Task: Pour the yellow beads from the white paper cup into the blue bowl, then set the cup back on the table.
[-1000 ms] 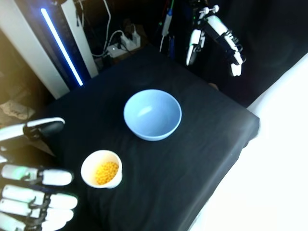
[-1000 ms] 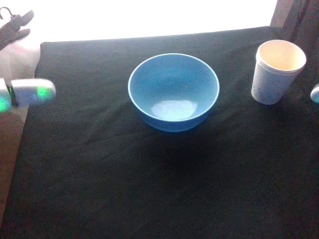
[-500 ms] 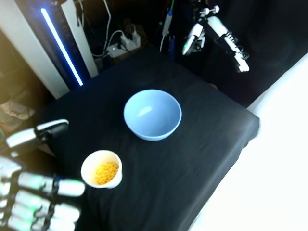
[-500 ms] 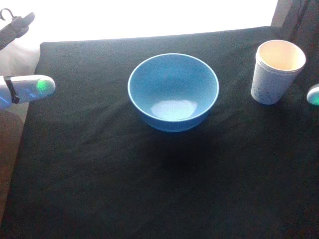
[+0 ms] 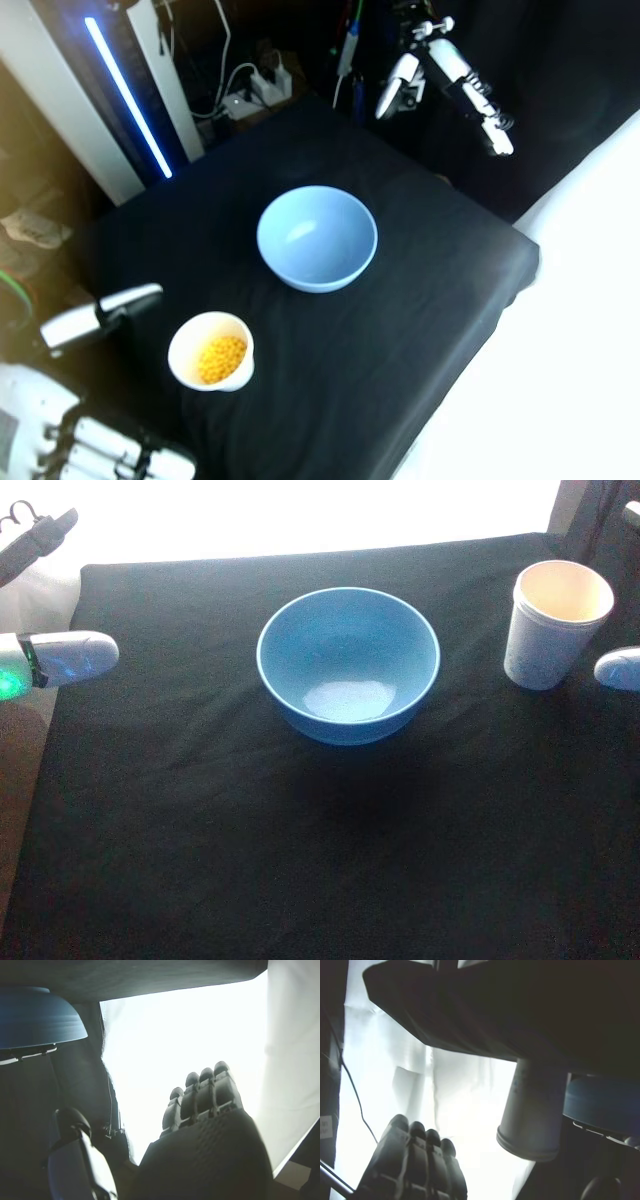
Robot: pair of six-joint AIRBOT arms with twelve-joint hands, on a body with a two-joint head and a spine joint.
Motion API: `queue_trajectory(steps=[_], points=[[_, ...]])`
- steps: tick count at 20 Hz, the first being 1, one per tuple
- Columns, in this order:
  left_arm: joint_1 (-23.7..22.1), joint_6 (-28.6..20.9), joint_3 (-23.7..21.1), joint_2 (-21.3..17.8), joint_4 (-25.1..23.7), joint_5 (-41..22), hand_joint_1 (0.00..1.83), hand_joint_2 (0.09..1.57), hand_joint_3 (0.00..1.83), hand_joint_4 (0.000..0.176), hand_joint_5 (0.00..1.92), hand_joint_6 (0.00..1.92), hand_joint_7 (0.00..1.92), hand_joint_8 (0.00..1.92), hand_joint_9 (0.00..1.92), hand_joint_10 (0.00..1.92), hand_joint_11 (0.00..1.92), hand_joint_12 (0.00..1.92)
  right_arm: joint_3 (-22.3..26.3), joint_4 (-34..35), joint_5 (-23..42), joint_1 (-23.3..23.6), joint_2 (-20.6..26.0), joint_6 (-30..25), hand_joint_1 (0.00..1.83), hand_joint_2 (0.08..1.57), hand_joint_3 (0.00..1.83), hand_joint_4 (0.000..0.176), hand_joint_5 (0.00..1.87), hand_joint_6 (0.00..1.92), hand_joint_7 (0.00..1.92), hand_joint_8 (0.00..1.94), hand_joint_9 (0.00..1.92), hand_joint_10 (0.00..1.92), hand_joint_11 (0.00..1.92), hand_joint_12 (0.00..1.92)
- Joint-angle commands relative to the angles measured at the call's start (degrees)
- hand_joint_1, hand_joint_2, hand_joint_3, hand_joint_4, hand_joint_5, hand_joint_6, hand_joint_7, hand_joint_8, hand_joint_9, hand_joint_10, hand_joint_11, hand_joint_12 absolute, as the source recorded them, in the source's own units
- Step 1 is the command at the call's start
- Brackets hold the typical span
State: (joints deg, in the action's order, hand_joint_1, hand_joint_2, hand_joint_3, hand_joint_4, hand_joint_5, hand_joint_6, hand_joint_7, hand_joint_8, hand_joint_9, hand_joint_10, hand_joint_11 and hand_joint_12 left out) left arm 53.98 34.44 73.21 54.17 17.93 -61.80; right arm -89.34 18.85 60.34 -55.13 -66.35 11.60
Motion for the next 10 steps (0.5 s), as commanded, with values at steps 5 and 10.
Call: queue_trajectory(steps=[5,10], points=[[-1.02,-0.46,0.71,0.53,0.51,-6.15,0.45,0.79,0.00,0.090,0.00,0.00,0.08,0.00,0.00,0.00,0.00,0.00,-3.21,1.53,4.08,0.62,-2.43,-3.98,0.68,0.54,0.01,0.007,0.00,0.00,0.00,0.00,0.00,0.00,0.00,0.00],[-1.41,-0.51,1.07,0.81,0.38,-5.66,0.46,0.81,0.00,0.093,0.00,0.00,0.04,0.00,0.00,0.00,0.00,0.00,-4.09,0.75,2.39,2.32,-4.06,-3.98,0.63,0.49,0.00,0.000,0.00,0.00,0.00,0.00,0.00,0.00,0.00,0.00]])
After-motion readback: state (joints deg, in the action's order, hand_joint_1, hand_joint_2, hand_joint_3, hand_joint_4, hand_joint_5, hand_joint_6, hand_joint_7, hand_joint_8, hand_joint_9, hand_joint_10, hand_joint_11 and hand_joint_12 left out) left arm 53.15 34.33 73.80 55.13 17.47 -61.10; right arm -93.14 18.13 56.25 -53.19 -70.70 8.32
